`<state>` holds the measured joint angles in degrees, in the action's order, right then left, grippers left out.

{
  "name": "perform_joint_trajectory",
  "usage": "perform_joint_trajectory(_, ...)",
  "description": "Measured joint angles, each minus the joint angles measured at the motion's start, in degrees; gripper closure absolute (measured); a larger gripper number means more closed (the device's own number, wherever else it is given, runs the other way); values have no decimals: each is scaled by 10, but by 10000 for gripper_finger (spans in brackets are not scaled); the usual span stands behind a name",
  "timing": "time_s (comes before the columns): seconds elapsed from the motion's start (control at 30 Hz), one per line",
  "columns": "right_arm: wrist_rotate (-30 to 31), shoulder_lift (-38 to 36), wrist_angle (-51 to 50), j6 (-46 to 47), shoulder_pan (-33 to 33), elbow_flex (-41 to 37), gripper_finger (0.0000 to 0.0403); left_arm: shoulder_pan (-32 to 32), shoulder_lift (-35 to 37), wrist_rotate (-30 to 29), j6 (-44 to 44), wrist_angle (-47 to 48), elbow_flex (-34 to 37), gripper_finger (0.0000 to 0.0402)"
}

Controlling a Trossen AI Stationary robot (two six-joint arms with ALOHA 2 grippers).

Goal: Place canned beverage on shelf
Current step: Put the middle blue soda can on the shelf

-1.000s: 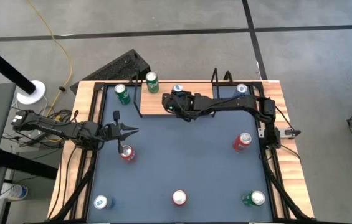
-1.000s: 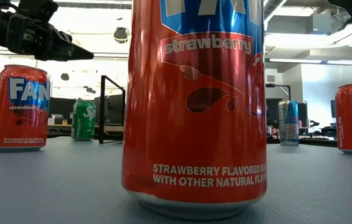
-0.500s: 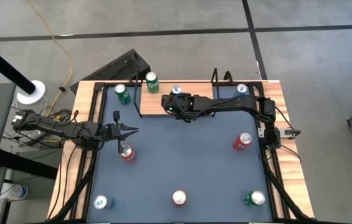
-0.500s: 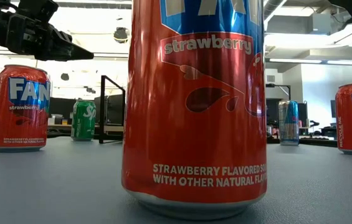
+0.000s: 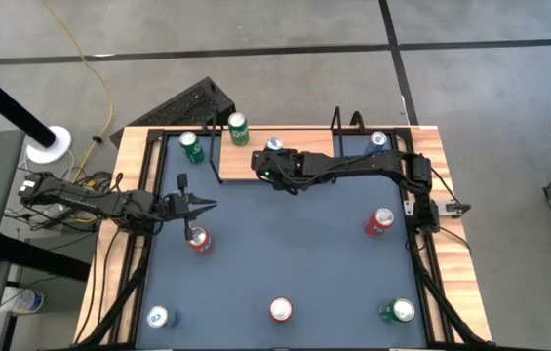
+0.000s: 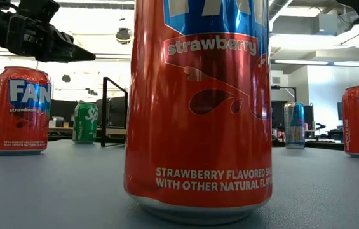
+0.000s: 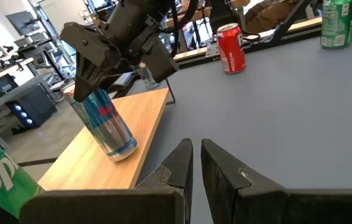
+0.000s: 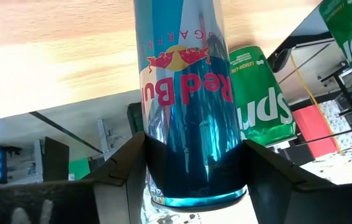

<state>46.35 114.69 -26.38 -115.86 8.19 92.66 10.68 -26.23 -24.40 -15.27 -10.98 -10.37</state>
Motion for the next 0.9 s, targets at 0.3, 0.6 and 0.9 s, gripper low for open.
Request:
perform_joint_trajectory(0.3,-1,0,-1,8,-3,0,190,0,0,0,0,0,0,379)
perform_joint_trajectory(0.6,-1,0,-1,8,-13,0,190,0,0,0,0,0,0,379)
perform_joint_trajectory(0.9,-1,0,1,10,-13,0,185,0,0,0,0,0,0,379)
